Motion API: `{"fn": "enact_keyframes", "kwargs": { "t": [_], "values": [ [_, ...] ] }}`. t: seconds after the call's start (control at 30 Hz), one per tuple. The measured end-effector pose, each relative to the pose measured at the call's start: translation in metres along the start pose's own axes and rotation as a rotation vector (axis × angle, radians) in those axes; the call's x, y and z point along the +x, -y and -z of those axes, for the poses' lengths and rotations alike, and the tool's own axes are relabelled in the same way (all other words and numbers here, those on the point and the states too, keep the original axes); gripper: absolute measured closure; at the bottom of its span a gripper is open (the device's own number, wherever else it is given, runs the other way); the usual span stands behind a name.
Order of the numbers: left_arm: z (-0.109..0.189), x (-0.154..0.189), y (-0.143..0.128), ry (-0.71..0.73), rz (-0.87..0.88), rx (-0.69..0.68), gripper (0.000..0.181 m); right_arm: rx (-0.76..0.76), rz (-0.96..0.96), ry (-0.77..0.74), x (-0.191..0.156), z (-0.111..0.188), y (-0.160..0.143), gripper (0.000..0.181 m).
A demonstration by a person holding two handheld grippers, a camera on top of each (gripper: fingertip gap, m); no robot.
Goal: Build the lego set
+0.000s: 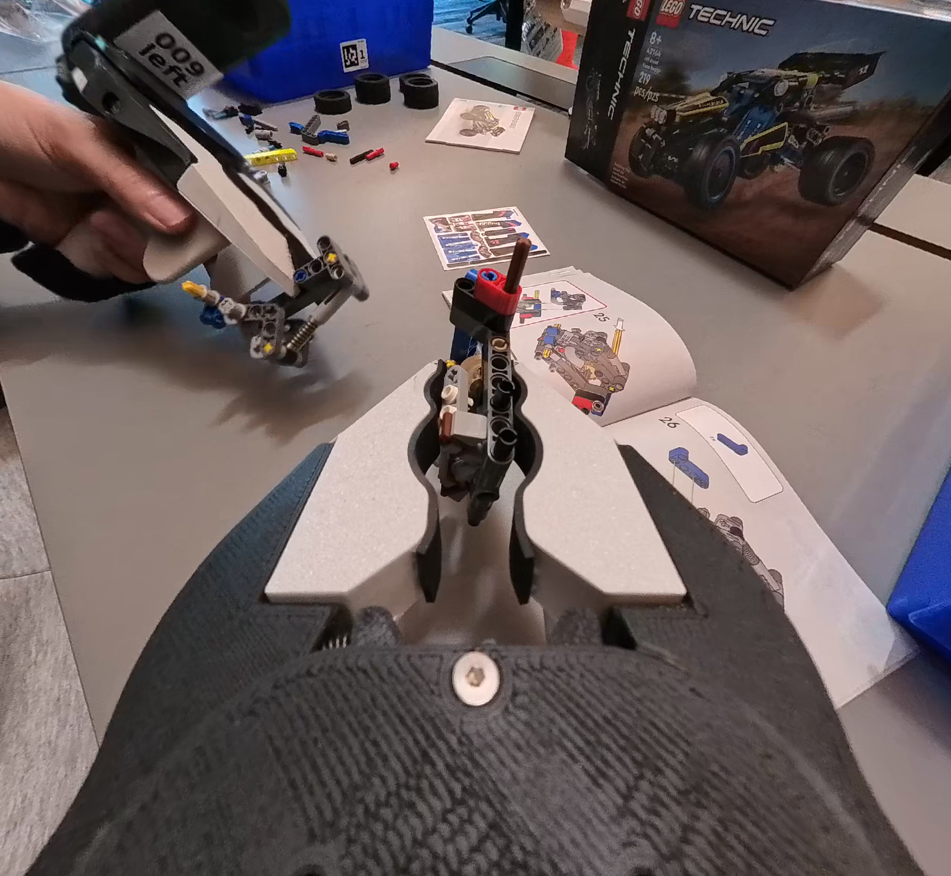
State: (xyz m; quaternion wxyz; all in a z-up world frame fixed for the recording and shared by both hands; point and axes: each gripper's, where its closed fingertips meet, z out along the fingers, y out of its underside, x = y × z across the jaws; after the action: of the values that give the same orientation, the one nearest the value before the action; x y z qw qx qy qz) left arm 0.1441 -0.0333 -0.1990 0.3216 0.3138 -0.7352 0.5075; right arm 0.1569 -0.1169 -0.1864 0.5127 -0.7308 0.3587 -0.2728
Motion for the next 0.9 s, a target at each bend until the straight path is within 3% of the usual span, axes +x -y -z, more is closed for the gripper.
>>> {"fn": "enact_keyframes", "kwargs": {
  "t": [0.27, 0.47, 0.6, 0.73, 0.9],
  "values": [
    [-0.011, -0.009, -0.019, 0.056, -0.028, -0.147, 0.168, -0.001, -0.004, 0.001, 0.0, 0.0, 0.0, 0.161],
    [-0.019, -0.007, -0.014, 0.281, -0.324, -0.285, 0.169, -0.001, -0.005, -0.001, 0.001, 0.0, 0.0, 0.161],
    [-0.026, -0.015, 0.001, 0.504, -0.614, -0.3, 0.168, -0.001, -0.002, -0.002, 0.0, 0.0, 0.0, 0.161],
    [-0.04, -0.007, -0.003, 0.54, -0.874, -0.349, 0.168, -0.005, -0.021, 0.0, 0.002, -0.001, -0.001, 0.161],
    [-0.044, -0.006, -0.005, 0.566, -0.903, -0.445, 0.169, -0.007, -0.023, -0.002, 0.002, -0.001, -0.001, 0.161]
  ]
}}
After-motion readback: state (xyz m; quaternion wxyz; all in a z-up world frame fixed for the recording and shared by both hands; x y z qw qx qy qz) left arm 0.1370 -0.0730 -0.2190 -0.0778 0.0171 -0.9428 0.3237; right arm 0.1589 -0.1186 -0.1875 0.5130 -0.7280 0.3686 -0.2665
